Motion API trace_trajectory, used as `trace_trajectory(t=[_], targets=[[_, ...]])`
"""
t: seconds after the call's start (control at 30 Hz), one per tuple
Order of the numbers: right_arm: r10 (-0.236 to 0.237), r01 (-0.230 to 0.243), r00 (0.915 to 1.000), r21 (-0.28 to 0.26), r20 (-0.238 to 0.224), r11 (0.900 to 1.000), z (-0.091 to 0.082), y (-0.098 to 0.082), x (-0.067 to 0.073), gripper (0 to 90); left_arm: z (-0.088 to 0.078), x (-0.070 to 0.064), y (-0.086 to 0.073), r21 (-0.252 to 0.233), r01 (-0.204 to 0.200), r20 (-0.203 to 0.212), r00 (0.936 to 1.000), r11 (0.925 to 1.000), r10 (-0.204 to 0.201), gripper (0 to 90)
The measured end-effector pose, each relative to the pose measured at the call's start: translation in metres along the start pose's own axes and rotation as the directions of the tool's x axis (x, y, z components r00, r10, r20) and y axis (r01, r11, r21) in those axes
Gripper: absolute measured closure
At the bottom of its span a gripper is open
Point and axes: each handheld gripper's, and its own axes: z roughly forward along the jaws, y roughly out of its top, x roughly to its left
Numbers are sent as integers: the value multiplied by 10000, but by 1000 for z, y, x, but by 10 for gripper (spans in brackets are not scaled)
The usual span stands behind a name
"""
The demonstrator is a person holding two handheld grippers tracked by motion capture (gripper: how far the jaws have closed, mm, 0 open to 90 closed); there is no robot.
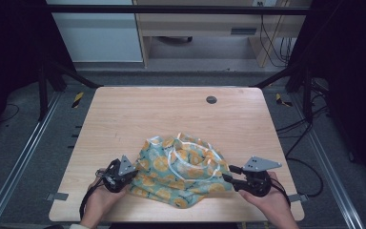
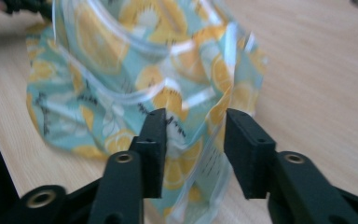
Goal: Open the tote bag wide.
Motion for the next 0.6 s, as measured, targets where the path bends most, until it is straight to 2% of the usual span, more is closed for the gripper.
trace_trajectory(t=[0.13, 0.2, 0.23, 0.33, 0.37, 0.4, 0.43, 0.5, 0.57, 0.6], targets=[[132, -131, 9999, -106, 73, 9999, 3, 13, -3, 472, -1, -1, 0, -68, 22, -17, 10000, 10000, -22, 896], [202, -202, 9998, -47, 20, 9998, 15, 25, -9, 438, -2, -1, 0, -89, 26, 0, 10000, 10000, -26, 896], [202, -202, 9998, -47, 20, 9998, 15, 25, -9, 438, -2, 0, -1, -63, -7, 15, 10000, 10000, 7, 896], [551, -542, 9984, 664, -121, 9963, 35, 31, -19, 458, -2, -1, -1, -22, 22, 91, 10000, 10000, -22, 896], [576, -538, 9978, 1054, -340, 9930, 42, 31, -20, 695, -2, -1, -2, -1, -4, 100, 10000, 10000, 4, 895], [576, -538, 9978, 1054, -340, 9930, 42, 31, -20, 695, -3, -1, -2, -3, 12, 111, 9999, 10000, -12, 895], [438, -395, 9978, 837, -501, 9957, 42, 32, -18, 820, -3, -2, -2, 36, 50, 136, 9999, 10000, -50, 893], [433, -400, 9979, 697, -475, 9968, 39, 34, -15, 848, -5, -2, -3, 66, 85, 152, 9998, 9999, -86, 891], [131, -131, 9987, -5, -498, 9999, 30, 39, -9, 878, -9, -3, -4, 73, 147, 151, 9998, 9999, -148, 876], [-74, 46, 9982, -476, -597, 9989, 23, 42, -3, 882, -11, -4, -4, -84, 224, 161, 9996, 9997, -223, 846]])
